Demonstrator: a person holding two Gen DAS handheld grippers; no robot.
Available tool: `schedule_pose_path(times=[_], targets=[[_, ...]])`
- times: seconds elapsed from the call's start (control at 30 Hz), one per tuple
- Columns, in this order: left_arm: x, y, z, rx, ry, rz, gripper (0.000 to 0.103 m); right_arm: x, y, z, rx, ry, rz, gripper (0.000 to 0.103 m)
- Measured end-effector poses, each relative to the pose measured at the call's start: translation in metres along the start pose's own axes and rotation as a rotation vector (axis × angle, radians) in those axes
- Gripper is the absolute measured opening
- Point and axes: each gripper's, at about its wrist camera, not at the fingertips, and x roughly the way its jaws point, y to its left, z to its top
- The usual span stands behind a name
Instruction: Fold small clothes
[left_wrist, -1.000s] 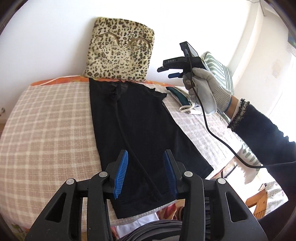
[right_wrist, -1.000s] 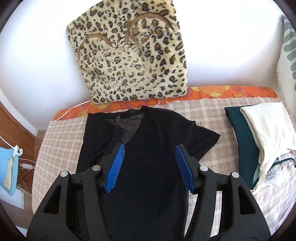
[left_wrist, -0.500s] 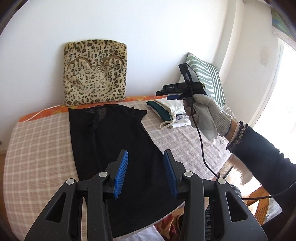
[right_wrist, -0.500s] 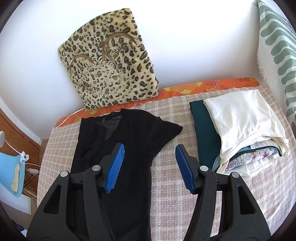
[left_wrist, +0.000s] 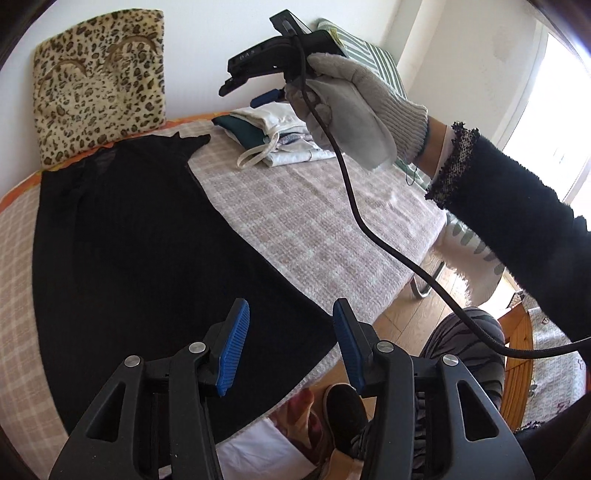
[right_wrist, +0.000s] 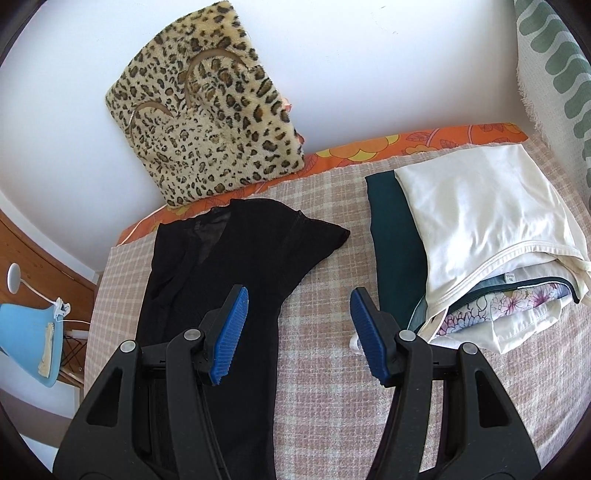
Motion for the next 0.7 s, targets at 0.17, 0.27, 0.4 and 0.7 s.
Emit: schedule_pose_path(times=[0.17,0.27,0.4,0.7], targets=[[0.047,-0.033,-0.017,0.047,0.081,-0.021,0.050,0.013,-0.005,0.006,-0.014,0.026,0.014,0.061],[0.065,-0.045,-0.022,0.078,0.097,0.000,0.051,0.023,-0.006,0.011,-0.016,0.043,0.034,0.065],[0.080,-0.044,-0.024,0.058,0.105,0.045,0.051,0.040,-0.010,0.022,0.004,0.048,0.050,0.070],[0.090,-0.041,-0.031,0.091,0.070,0.095,0.035,0.112,-0.015,0.040,0.043,0.113,0.057,0.071]])
